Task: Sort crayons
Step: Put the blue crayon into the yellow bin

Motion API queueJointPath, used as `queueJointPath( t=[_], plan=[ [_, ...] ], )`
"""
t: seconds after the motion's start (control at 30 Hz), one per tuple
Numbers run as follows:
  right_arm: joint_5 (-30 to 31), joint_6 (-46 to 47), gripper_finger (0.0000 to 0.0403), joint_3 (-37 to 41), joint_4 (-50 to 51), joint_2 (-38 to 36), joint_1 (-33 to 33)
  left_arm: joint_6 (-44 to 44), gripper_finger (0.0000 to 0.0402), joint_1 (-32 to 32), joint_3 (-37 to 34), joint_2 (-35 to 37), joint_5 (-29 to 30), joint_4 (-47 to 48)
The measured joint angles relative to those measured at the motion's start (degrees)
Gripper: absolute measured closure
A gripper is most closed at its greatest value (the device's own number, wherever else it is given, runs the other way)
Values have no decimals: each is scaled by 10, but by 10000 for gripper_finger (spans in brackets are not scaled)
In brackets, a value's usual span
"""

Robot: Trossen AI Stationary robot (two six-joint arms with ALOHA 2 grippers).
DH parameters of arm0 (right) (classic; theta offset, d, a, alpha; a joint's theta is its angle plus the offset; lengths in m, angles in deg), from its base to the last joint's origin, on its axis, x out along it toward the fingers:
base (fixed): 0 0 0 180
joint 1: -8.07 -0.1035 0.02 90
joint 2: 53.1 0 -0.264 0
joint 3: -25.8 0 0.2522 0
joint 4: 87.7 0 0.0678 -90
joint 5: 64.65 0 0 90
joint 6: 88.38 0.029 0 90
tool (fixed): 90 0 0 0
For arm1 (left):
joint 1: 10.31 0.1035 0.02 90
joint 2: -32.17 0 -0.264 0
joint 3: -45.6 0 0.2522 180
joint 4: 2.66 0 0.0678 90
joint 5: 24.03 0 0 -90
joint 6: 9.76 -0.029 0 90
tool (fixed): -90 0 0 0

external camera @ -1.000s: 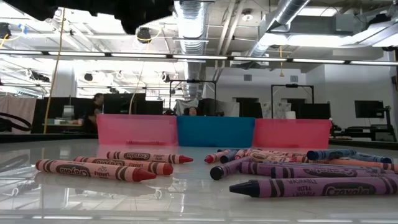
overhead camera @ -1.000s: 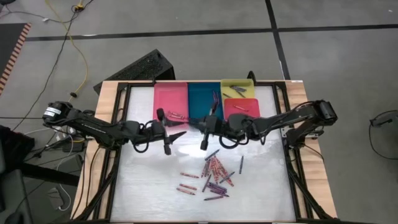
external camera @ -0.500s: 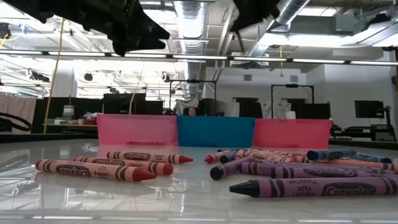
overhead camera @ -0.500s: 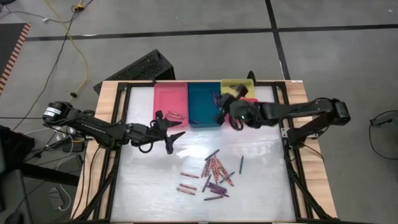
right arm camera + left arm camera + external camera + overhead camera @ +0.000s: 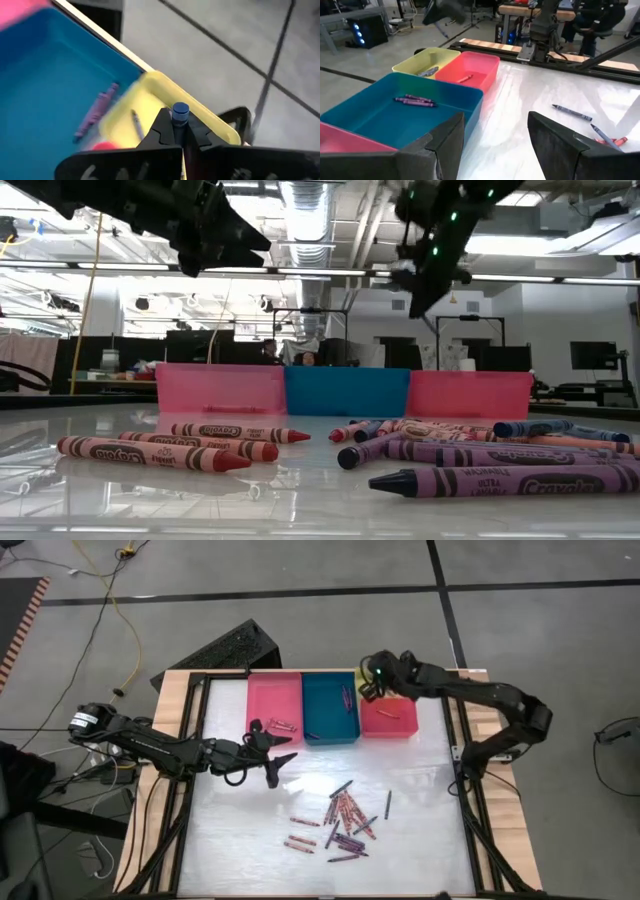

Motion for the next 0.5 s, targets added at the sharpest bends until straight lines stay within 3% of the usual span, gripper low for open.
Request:
queueJointPath(
  t=[0.5],
  plan=[
    [-57, -62, 398, 0, -50, 143, 89, 15, 196, 0, 0, 0, -10, 46]
  ],
)
